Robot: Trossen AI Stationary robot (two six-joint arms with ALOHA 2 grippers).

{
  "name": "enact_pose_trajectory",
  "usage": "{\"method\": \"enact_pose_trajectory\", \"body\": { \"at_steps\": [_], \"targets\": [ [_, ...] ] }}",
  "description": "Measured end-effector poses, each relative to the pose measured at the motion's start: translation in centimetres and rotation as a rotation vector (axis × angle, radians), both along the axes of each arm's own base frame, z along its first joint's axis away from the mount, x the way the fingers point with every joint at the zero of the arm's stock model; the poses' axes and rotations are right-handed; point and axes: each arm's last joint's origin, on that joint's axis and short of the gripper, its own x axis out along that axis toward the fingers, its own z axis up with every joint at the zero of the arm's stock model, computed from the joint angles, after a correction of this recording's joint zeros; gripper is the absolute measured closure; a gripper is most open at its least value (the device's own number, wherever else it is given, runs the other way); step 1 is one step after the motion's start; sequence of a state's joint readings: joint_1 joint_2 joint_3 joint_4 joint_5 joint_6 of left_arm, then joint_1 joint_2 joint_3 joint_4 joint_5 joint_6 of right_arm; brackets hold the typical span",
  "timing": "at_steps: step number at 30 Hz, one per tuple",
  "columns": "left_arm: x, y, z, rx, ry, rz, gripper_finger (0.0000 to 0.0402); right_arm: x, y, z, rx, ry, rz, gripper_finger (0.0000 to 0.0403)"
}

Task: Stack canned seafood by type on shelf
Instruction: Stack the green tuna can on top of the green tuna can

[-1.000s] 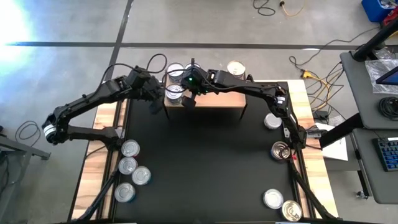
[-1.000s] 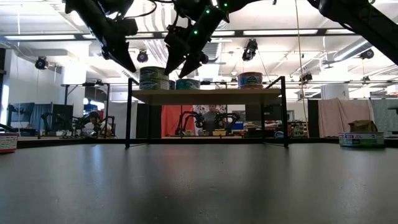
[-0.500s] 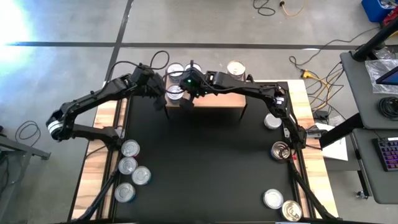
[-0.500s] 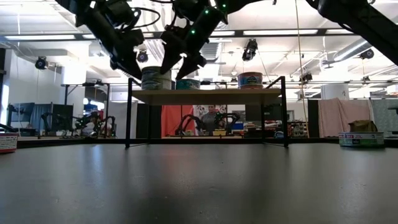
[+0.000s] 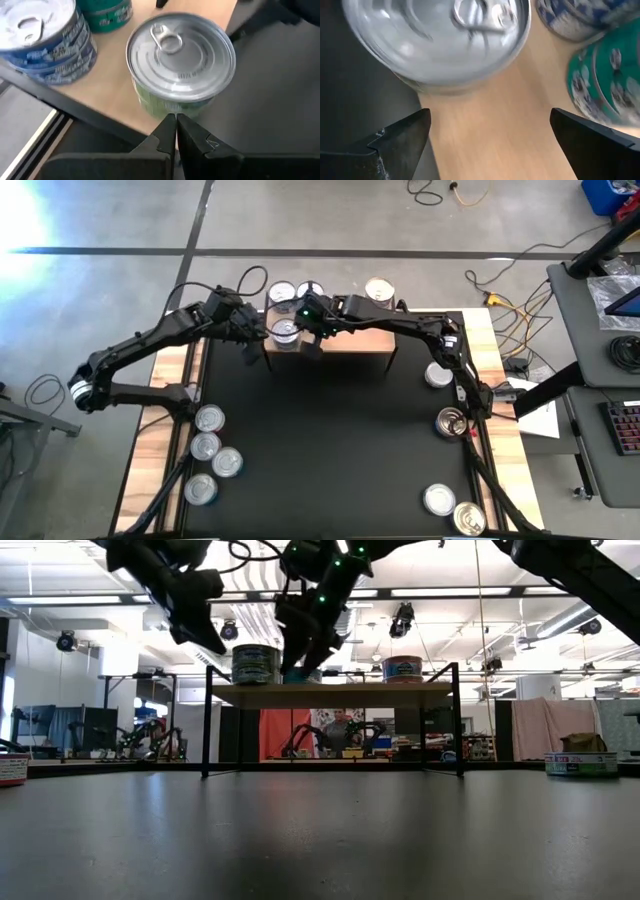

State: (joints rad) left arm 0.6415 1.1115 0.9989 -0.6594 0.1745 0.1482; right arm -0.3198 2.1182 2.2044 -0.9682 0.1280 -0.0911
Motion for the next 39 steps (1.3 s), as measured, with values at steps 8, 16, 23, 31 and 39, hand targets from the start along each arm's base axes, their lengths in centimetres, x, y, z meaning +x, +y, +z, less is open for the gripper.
{"method": "enact_pose_trajectory", "body": {
  "at_steps": [8,16,23,31,39],
  "targets": [
    [-2.2,-1.5,0.8,0.0,0.05,0.031,0.0402,-1.5,1.2,3.8,0.027,0.015,-0.021,0.0003],
    [-4.4,-3.2,2.7,0.036,-0.057,0.043,0.0402,-0.6,2.8,6.7,0.057,-0.227,0.056,0.0082],
    [-5.1,-3.8,3.1,-0.019,-0.11,0.047,0.0402,-0.1,2.1,6.9,0.019,-0.287,0.077,0.0294],
    [-4.7,-3.6,2.8,-0.056,-0.104,0.074,0.0402,1.3,1.7,5.8,0.04,-0.33,0.087,0.0387],
    [-4.8,-3.6,2.7,-0.037,-0.071,0.075,0.0402,3.3,1.0,3.2,0.086,-0.363,0.026,0.0393]
  ]
}}
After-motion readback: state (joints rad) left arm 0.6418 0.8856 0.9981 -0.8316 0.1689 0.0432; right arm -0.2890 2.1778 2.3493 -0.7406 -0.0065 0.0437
